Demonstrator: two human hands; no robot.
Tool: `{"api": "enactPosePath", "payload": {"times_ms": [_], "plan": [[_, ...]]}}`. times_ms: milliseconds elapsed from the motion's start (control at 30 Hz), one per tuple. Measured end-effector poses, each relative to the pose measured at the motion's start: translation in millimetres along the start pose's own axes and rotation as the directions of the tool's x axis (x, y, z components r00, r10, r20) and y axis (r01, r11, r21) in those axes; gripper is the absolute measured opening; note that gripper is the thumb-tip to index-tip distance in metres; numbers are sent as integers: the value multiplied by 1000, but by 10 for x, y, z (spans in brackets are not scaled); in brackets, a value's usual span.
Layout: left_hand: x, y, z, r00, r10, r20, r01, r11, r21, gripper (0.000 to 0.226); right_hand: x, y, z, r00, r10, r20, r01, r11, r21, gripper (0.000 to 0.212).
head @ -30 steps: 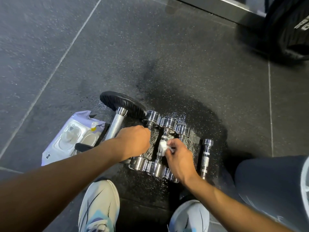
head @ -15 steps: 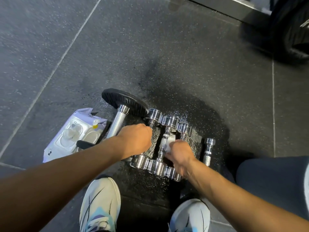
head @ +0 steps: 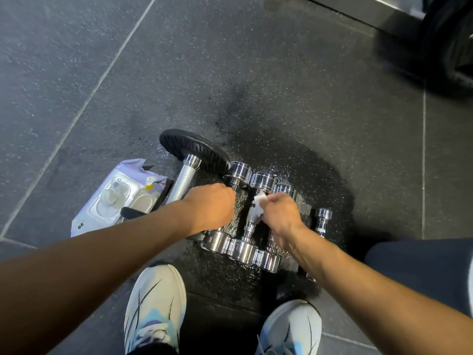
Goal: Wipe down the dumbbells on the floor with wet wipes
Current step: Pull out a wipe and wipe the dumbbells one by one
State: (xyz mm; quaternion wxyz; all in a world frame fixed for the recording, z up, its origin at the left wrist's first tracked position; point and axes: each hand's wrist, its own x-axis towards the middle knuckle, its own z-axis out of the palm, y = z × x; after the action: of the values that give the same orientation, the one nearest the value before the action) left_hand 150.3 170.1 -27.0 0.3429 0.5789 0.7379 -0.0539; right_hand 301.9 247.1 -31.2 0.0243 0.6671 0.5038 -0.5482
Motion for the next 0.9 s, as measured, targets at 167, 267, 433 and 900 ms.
{"api": "enactPosePath", "payload": {"times_ms": [167, 267, 433, 900], "plan": [[11, -14, 35, 1000, 11, -16, -11, 1000, 29, 25, -300, 221, -3, 991, -25, 132, 32, 998, -52, 7], [-3, -16, 44, 999, 11, -38, -9, 999, 42, 27, -295, 219, -48, 984, 6, 178, 3, 999, -48, 10], [-18, 43, 45, 997, -20, -78, 24, 998, 50, 35, -115, 38, -97, 996, -69, 53, 67, 997, 38, 7], [-3, 1, 75, 999, 0, -39, 0, 1000, 0, 10, -103, 117, -66, 987, -123, 107, 135, 984, -113, 5]]}}
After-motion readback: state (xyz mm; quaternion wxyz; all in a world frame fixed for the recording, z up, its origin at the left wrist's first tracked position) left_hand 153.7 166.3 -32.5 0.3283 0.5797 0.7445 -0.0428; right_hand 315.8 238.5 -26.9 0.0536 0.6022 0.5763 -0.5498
